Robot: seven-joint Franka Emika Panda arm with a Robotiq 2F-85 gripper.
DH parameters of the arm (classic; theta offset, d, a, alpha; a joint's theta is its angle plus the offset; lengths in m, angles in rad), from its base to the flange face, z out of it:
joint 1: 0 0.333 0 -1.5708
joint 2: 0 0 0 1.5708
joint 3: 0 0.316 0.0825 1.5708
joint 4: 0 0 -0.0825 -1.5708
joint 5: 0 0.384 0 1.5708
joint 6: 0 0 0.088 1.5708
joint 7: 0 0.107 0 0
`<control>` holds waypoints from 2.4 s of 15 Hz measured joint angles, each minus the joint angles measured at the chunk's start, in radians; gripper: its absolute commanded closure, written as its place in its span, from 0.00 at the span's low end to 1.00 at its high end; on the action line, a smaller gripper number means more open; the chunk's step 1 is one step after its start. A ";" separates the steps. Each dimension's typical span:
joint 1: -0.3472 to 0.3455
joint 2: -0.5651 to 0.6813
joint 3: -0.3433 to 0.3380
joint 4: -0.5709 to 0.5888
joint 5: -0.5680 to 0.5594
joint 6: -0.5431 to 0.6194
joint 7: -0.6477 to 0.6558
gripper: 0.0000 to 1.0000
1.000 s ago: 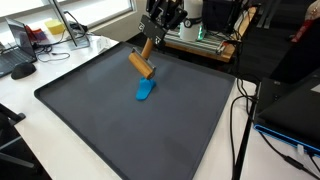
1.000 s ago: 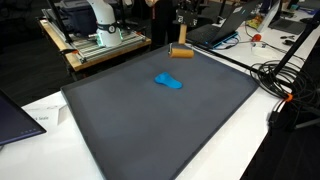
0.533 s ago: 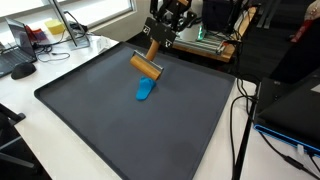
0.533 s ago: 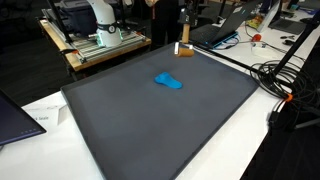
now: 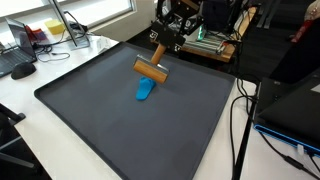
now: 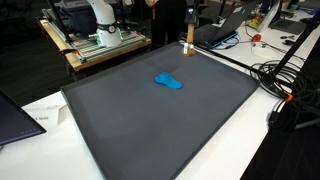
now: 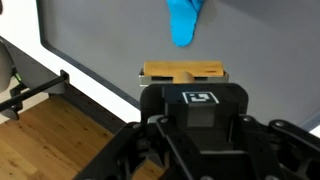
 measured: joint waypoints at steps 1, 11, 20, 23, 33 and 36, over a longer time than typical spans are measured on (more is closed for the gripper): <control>0.005 0.010 0.002 0.007 -0.002 -0.005 -0.028 0.78; 0.059 0.138 0.007 0.137 -0.006 -0.175 -0.324 0.78; 0.123 0.264 0.012 0.288 -0.006 -0.307 -0.558 0.78; 0.139 0.296 0.013 0.326 -0.006 -0.330 -0.616 0.53; 0.145 0.317 0.014 0.347 -0.004 -0.337 -0.637 0.78; 0.145 0.325 0.014 0.352 -0.003 -0.334 -0.649 0.78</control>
